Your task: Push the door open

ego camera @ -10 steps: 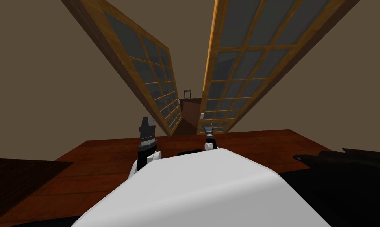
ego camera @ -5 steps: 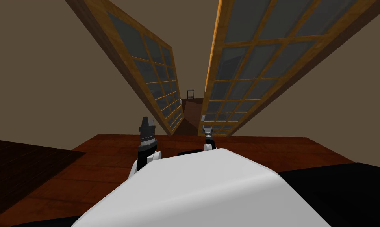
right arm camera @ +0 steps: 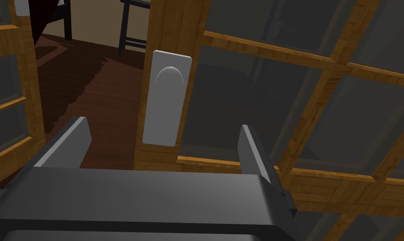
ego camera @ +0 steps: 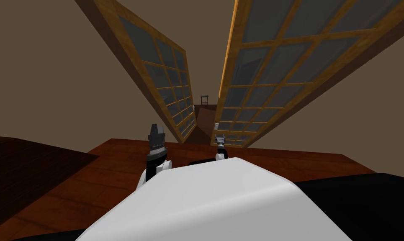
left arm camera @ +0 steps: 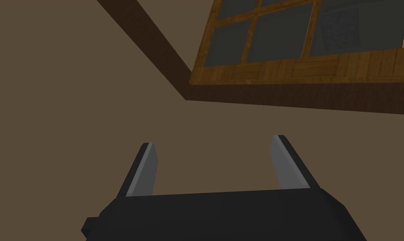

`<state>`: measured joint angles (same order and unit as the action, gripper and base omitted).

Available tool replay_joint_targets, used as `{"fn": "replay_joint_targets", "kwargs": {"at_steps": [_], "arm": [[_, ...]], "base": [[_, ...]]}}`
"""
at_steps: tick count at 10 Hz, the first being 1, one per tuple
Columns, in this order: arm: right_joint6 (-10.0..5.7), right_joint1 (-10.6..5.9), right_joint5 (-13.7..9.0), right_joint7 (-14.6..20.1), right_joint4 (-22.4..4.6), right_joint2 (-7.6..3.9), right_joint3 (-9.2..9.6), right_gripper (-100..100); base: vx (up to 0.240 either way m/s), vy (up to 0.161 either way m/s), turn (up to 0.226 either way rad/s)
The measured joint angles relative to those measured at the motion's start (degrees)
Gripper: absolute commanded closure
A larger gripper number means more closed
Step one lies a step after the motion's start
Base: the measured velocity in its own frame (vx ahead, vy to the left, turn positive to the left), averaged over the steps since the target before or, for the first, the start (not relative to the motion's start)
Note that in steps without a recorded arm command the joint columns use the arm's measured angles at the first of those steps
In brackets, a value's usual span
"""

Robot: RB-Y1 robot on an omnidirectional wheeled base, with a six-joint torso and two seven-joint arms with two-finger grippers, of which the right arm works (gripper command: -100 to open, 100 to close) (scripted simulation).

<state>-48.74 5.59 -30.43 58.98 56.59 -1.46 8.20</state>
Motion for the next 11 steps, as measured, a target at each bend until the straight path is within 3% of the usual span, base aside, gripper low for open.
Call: {"fn": "replay_joint_targets", "kwargs": {"at_steps": [4, 7, 11], "arm": [[-1.08, -1.55, -1.9, 3.6, -5.1, 1.54, 0.33, -100], [-1.35, -2.12, -2.8, 5.2, -7.0, 2.23, 0.45, -100], [-1.47, -1.89, -3.1, 5.6, -7.0, -0.25, 0.17, -100]], "base": [[0.053, -0.135, 0.156], [0.051, -0.055, 0.049], [0.178, -0.041, 0.026]]}}
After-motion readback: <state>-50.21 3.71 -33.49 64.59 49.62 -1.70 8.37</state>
